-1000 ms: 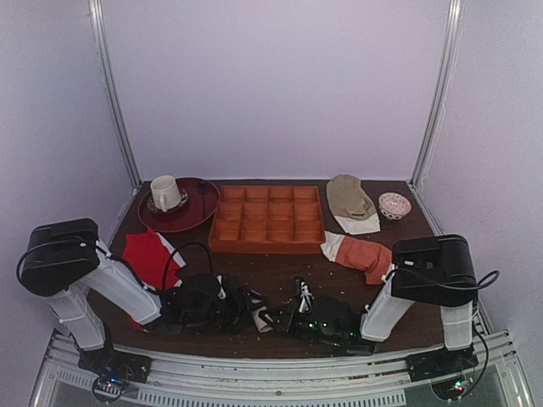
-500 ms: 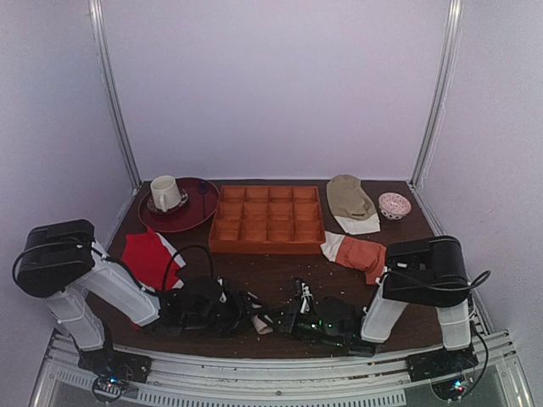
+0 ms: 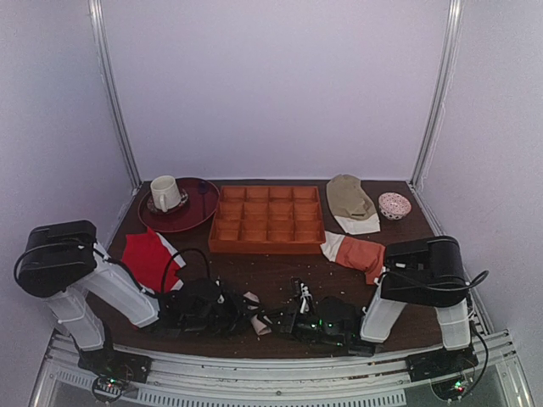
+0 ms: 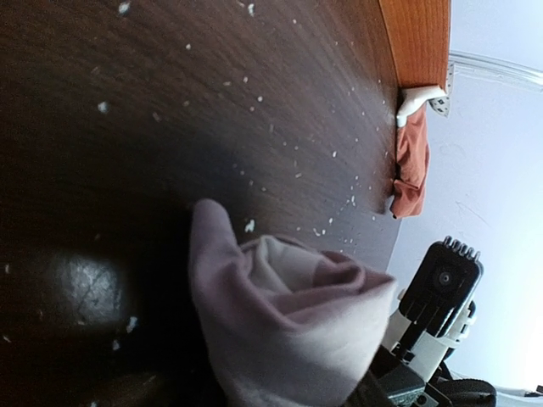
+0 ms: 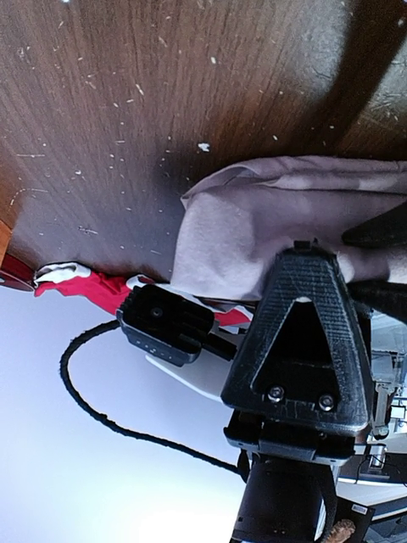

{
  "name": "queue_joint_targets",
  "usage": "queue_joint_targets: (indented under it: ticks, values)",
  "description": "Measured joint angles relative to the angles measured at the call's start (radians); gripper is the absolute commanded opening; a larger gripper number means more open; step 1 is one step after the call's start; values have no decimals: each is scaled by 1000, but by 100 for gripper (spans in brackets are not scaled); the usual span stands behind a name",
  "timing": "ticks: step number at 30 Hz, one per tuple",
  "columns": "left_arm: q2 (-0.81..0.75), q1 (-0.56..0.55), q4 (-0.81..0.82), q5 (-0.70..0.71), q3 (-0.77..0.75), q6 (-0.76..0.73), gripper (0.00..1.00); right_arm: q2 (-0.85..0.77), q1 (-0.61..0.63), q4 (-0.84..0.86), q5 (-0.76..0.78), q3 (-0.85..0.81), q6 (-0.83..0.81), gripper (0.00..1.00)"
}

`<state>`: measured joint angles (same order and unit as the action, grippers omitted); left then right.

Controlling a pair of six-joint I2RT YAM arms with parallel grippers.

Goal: Roll the underwear
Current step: Pick up the underwear from the center of the board.

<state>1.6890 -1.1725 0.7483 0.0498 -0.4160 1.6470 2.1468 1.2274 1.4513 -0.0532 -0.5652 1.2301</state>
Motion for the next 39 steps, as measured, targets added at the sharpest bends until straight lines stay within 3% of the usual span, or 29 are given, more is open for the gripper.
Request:
queue_joint_targets:
  ticks: [3,13,17,18,19,20,33,39]
  values:
    - [3,0,10,8,4,7,27,-1,0,-5,-3,-1,-5,1]
    - [22,0,38,14,18,11,2,-61,10,-158,5,-27,-57,24]
    - [24,0,38,16,19,6,0,-91,15,-238,12,-38,-119,29]
    - [25,0,39,16,19,6,0,-102,15,-263,13,-39,-136,40]
    - [27,0,42,16,19,6,0,-116,16,-290,13,-40,-152,81]
    - [29,0,46,14,19,6,0,-129,17,-311,13,-40,-158,98]
    - [29,-1,45,-2,18,6,0,-431,67,-695,-37,27,-294,100]
    - [-74,14,-123,-12,-9,-40,0,-646,68,-979,10,45,-338,100]
